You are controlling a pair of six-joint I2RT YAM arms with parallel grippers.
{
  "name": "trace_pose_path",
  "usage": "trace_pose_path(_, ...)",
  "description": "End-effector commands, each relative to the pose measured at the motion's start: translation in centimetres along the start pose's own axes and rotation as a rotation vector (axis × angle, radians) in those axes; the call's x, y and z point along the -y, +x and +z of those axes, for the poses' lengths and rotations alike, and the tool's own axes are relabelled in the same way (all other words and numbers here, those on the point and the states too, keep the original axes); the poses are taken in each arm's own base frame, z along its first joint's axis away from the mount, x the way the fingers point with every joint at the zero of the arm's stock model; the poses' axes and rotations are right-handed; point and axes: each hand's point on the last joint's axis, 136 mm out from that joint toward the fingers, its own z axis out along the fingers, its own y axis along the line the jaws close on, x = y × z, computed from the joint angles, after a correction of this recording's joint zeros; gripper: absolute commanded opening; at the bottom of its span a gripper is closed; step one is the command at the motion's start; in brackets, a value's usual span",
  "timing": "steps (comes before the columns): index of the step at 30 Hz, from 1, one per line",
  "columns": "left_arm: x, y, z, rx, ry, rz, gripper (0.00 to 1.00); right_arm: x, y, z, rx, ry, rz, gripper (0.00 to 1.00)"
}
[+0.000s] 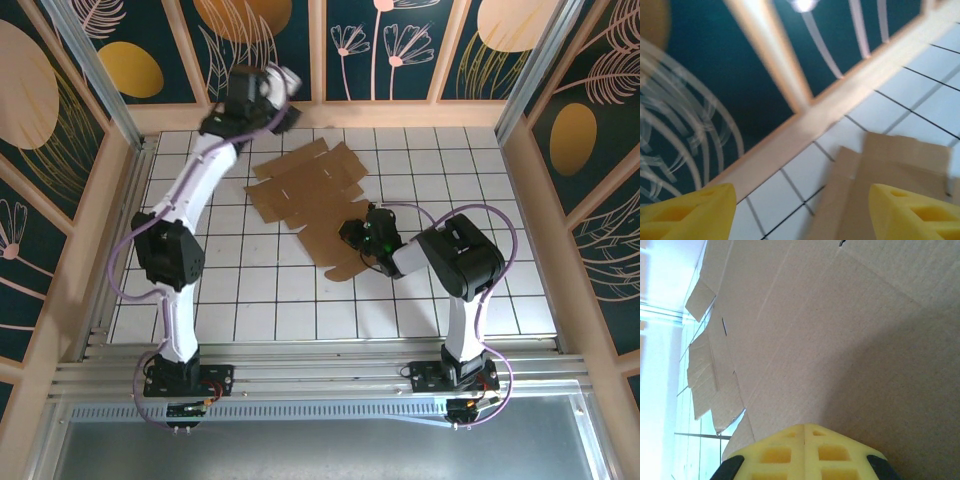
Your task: Fold the paper box
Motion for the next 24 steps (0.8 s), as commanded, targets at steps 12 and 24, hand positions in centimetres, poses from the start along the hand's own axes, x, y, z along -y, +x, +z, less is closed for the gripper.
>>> trace_pose_path(12,1.3,17.7,10.3,-0.278,0.340,-0.443,0.84,-0.8,1.5,-0.5,-0.137,0.094,-0.123,0.00)
trace_pose_path(24,2.1,23.1,13.2,-0.359,0.353,-0.350,0.86,-1.2,2.3,0.6,-0.178,0.118,-0.128,0.00)
